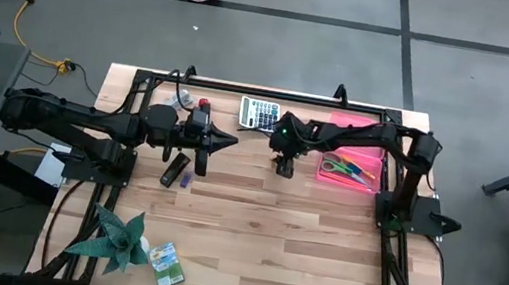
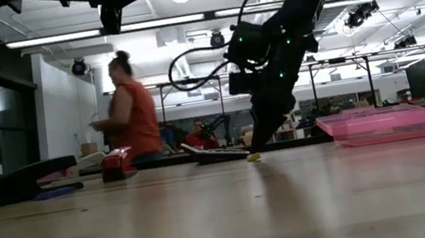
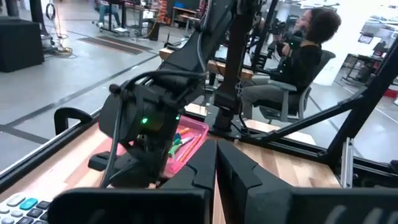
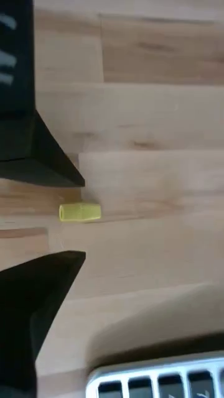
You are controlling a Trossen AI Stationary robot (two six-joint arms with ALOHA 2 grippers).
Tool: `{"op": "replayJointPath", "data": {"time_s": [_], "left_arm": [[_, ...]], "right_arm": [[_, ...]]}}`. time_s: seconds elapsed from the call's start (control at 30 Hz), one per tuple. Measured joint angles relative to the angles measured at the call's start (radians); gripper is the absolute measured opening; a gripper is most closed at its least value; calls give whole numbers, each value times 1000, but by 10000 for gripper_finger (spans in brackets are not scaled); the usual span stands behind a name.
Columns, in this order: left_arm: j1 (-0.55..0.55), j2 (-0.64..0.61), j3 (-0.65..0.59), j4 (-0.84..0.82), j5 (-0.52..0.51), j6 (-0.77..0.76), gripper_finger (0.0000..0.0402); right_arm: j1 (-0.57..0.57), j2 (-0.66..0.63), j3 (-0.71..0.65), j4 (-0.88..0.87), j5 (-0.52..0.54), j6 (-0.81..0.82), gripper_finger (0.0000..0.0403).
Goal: Pack school essentials
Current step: Put the yellow eraser into the pink supply box
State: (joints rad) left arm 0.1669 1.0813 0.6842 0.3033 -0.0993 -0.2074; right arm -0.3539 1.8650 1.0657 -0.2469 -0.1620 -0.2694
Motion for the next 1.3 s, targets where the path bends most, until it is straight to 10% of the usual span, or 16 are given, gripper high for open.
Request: {"op": "replayJointPath", "data": {"time_s": [0.97,1.3], "left_arm": [[4,0,0,9,-26,6,0],[12,-48,0,5,-47,69,0]], "right_arm": [[-11,37,0,22,-31,75,10],[1,-158,-1,-147,-53,169,2]]}}
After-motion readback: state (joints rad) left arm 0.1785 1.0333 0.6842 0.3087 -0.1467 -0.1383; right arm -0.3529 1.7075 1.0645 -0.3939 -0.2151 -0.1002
